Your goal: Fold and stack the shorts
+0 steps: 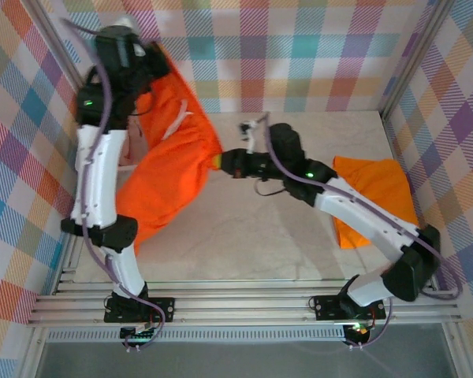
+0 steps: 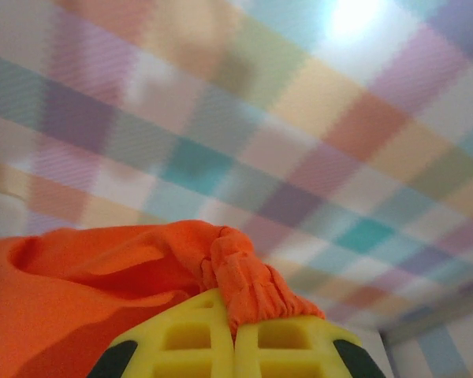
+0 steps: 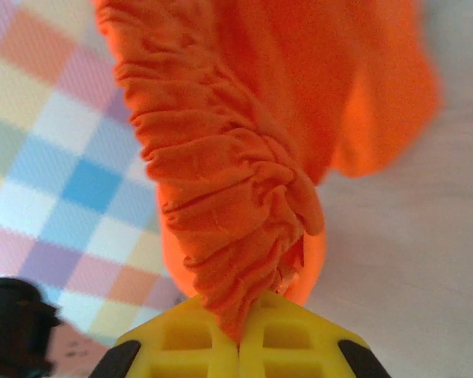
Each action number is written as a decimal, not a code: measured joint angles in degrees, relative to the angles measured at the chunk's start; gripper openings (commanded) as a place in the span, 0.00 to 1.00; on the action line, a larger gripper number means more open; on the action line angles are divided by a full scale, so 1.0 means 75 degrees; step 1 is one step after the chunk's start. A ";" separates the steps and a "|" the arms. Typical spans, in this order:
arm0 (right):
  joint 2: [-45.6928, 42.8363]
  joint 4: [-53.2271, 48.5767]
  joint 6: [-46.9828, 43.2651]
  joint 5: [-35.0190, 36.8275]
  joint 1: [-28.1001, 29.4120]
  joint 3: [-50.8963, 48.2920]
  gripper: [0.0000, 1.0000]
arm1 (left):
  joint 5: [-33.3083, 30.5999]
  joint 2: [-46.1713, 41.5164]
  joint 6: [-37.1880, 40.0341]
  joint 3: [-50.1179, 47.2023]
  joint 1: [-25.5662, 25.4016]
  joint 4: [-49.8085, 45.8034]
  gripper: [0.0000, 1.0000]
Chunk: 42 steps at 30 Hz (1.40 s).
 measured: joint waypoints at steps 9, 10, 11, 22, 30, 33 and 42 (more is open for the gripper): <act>-0.1562 -0.1781 0.0117 0.0726 -0.1682 -0.3281 0.00 | 0.0041 0.3156 -0.0207 -0.0015 -0.2034 0.0729 0.09; -0.1708 -0.1990 0.0114 0.0860 -0.1789 -0.3518 0.00 | 0.0087 0.3567 -0.0262 -0.0012 -0.2180 0.0857 0.11; -0.1868 -0.2238 0.0114 0.0991 -0.1856 -0.3716 0.01 | 0.0157 0.3899 -0.0300 0.0006 -0.2282 0.0959 0.17; -0.2387 -0.4269 -0.0131 0.1749 -0.2130 -0.3920 0.60 | 0.0487 0.4401 -0.0026 0.0562 -0.2148 0.0761 1.00; -0.2702 -0.5674 -0.0769 0.2043 -0.2165 -0.2308 0.74 | 0.1160 0.0067 0.0335 -0.3086 -0.0970 0.1128 1.00; -0.2585 -0.5421 -0.0968 0.1789 -0.2165 -0.1894 0.77 | 0.1259 -0.0766 0.0350 -0.3955 -0.0997 0.1445 1.00; 0.1282 -0.3748 -0.1253 0.0356 -0.2165 0.0629 0.80 | 0.1454 -0.3005 -0.0519 -0.9777 -0.0274 0.2530 1.00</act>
